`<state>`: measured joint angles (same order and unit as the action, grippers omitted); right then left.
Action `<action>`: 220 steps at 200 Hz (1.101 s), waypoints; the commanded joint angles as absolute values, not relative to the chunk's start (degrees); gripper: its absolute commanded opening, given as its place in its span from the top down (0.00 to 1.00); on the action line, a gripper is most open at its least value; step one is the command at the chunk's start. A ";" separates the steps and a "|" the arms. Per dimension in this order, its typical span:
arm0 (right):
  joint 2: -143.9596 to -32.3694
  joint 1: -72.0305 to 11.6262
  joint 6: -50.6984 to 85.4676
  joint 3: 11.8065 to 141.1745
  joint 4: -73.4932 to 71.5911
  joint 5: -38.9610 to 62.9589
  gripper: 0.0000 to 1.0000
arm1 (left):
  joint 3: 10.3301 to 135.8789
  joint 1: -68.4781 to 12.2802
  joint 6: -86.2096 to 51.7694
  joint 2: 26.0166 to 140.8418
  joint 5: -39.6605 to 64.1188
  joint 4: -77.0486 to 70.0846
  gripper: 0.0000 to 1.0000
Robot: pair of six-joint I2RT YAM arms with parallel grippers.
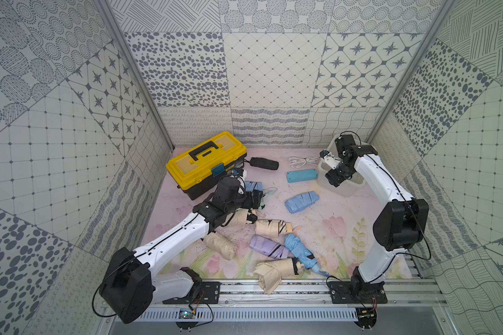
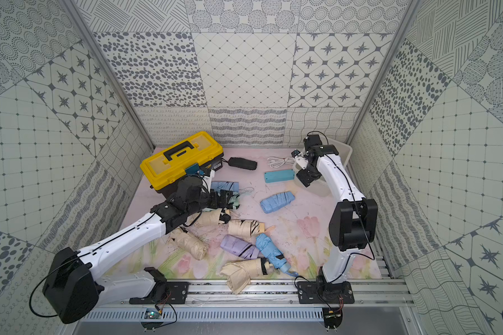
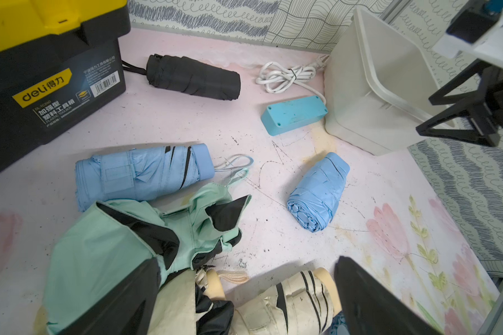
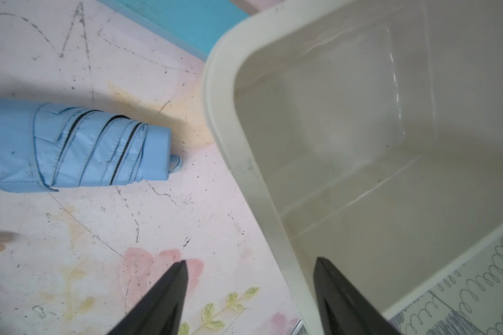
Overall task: Put the umbrella into the storage box
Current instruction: Move the storage box to the center of the board.
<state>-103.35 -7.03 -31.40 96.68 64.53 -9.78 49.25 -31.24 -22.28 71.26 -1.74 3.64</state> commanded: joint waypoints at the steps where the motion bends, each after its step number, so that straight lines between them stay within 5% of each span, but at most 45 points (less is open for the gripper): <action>1: -106.03 -6.90 -33.62 98.80 65.20 -11.82 0.39 | 50.29 -31.64 -21.53 71.71 -2.55 -0.60 0.01; 55: -110.10 -6.86 -34.61 99.97 65.05 -12.41 0.51 | 49.77 -31.99 -22.32 70.41 -2.85 0.97 0.01; 105: -110.43 -7.42 -32.31 102.43 66.64 -7.94 0.74 | 49.39 -32.25 -21.81 69.94 -2.64 1.30 0.01; 220: -108.18 -12.96 -10.78 99.01 65.43 2.45 0.80 | 59.95 -42.79 0.32 84.71 6.35 5.19 0.01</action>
